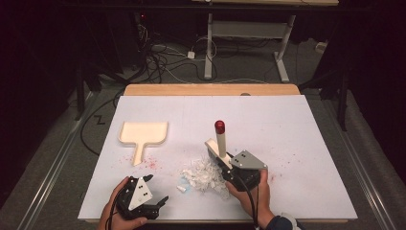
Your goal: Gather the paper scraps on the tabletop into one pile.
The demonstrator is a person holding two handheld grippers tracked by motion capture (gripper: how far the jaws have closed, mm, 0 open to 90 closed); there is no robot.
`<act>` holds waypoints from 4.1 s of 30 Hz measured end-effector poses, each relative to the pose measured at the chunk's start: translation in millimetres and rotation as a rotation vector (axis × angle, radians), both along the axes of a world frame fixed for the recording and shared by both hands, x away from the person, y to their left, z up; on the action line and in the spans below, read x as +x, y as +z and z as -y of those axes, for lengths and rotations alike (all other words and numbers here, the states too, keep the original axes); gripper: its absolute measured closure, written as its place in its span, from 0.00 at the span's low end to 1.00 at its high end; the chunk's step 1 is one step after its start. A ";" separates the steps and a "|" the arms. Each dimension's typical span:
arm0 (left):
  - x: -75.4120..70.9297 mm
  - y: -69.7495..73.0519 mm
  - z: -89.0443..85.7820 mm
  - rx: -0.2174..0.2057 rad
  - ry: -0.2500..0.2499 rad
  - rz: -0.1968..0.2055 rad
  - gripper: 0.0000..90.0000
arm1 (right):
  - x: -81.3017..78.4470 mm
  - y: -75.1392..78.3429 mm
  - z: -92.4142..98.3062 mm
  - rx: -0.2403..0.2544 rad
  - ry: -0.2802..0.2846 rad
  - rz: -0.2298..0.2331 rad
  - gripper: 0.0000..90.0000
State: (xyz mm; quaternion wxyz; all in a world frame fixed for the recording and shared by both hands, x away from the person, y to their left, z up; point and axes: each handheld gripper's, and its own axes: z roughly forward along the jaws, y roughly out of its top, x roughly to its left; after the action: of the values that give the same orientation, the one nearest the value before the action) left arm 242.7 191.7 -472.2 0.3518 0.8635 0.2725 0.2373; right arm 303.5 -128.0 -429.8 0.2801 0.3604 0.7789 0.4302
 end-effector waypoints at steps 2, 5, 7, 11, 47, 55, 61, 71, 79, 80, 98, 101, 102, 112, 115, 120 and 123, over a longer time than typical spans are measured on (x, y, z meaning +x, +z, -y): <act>-0.2 0.0 -0.3 -0.003 0.001 -0.001 0.19 | 3.6 3.0 7.2 0.004 0.013 0.008 0.75; 0.8 -0.5 -0.8 -0.001 0.004 -0.004 0.19 | 13.0 6.9 16.0 0.009 0.024 0.014 0.75; 1.1 -0.9 -0.3 -0.002 0.003 -0.006 0.19 | 22.1 7.3 19.7 -0.006 0.038 0.036 0.75; 2.0 -1.2 0.5 0.005 0.002 -0.009 0.19 | 45.7 0.1 19.7 -0.016 0.072 0.076 0.75; 2.0 -2.5 1.2 0.014 -0.006 -0.020 0.19 | 16.2 32.0 77.1 -0.065 0.288 0.101 0.75; 1.0 -1.5 2.1 0.017 -0.008 -0.013 0.19 | -7.4 17.8 109.1 -0.134 0.047 0.085 0.75; 1.6 -0.1 3.5 0.022 -0.017 -0.007 0.19 | -20.5 -9.0 102.4 -0.098 -0.053 0.023 0.75; 3.0 -0.9 3.1 0.020 -0.017 -0.011 0.19 | -34.6 -14.1 48.5 -0.027 0.107 0.028 0.75; 1.5 -1.2 1.1 0.021 -0.009 -0.012 0.19 | -29.8 2.0 43.5 0.036 0.161 0.081 0.75; 1.5 -1.1 0.6 0.020 -0.007 -0.011 0.19 | -29.2 4.4 46.0 0.050 0.164 0.087 0.75; 2.4 6.6 -10.4 -0.042 0.079 0.033 0.19 | -39.2 20.1 23.3 0.145 0.317 0.065 0.75; 2.6 7.3 -12.3 -0.043 0.085 0.050 0.19 | -42.9 17.6 7.0 0.138 0.338 0.061 0.75; 2.7 7.3 -12.8 -0.042 0.088 0.049 0.19 | -44.1 16.3 1.7 0.131 0.338 0.057 0.75; 2.0 10.4 -21.7 -0.059 0.119 0.058 0.19 | -59.4 -1.9 -42.7 0.172 0.403 0.015 0.75; 1.7 10.0 -20.6 -0.056 0.113 0.056 0.19 | -59.6 -12.8 -54.4 0.147 0.421 -0.010 0.75; 2.0 8.1 -19.7 -0.051 0.107 0.047 0.19 | -55.9 -24.3 -58.3 0.105 0.404 -0.033 0.75; 2.1 7.6 -18.3 -0.041 0.105 0.046 0.19 | -50.2 -27.3 -53.2 0.084 0.366 -0.018 0.75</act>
State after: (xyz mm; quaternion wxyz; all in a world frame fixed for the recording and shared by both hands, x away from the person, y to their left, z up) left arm 244.8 210.0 -464.6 0.3625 0.8350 0.3142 0.2694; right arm 253.3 -74.8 -457.2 0.1750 0.2276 0.8152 0.5029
